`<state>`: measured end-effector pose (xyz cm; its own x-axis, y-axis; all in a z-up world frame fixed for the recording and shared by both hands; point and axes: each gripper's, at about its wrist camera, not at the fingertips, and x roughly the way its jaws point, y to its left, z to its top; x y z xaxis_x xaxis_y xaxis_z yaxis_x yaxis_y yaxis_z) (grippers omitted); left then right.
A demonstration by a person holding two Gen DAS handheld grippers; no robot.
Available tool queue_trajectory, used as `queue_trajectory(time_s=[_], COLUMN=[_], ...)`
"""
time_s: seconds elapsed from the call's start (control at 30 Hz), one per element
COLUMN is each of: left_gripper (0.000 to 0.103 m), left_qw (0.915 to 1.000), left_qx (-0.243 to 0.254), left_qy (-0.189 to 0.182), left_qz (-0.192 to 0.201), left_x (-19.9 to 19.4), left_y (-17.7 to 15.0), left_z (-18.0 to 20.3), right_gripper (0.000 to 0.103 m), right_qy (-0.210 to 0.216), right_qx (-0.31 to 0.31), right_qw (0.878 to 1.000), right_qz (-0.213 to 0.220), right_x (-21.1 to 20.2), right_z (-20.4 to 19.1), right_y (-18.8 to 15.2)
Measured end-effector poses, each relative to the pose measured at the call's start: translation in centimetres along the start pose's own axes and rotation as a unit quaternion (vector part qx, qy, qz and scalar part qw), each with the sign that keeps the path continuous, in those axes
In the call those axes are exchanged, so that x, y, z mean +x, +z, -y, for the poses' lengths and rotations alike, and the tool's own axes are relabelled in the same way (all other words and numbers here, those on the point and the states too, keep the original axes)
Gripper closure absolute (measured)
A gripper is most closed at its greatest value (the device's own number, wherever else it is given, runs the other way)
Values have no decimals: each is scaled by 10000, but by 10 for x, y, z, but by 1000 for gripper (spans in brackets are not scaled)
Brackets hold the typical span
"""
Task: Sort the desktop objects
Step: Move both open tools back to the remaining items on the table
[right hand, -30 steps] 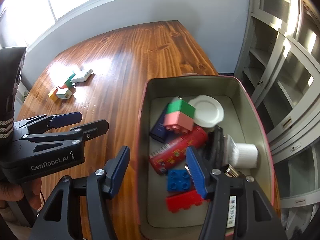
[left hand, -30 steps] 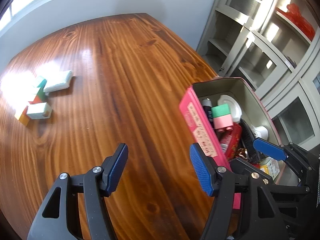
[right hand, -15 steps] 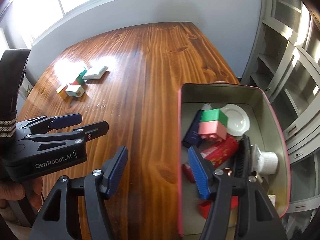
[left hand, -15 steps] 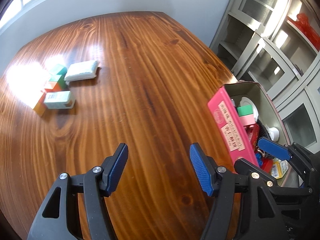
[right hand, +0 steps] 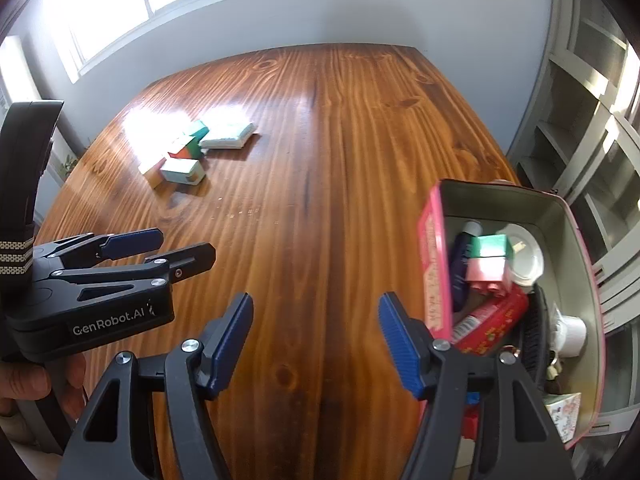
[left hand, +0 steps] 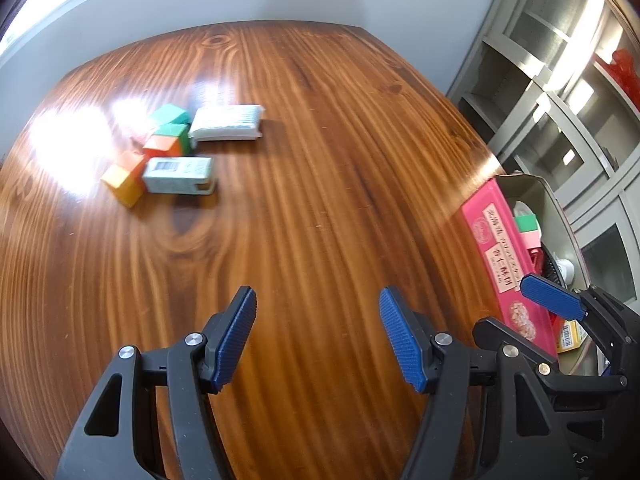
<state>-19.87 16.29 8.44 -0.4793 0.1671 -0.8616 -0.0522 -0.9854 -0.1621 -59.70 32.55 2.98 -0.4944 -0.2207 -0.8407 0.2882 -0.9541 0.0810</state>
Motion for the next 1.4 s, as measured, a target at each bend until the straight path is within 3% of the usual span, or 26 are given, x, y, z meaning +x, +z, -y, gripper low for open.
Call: queue_trajectory(time_s=[0.23,0.63,0.9,1.2,1.4], left_gripper=[35,35,35,35,35], left_qw=[9998,9998,9982,9954,9967], left_qx=[-187,-168,-495,-620,-438], left_qy=[77,55,303,723,677], left_qz=[-37,-77,-117,40,71], left_x=[0,2,0,17,37], left_y=[-1,0,2,36,66], left_z=[-26,-40,-81,-143,-168], right_gripper=[32,31,30,30,30], right_qy=[13,43,263,336,238], right_qx=[-129,-30,28,-13,124], right_qw=[9999,9999,9991,9984,9976], right_qz=[-52,-151,-339,-460,-634], right_x=[6,12,30,55,73], right_z=[-22,-34,-52,-80,-85], right_y=[4,4,10,24,30])
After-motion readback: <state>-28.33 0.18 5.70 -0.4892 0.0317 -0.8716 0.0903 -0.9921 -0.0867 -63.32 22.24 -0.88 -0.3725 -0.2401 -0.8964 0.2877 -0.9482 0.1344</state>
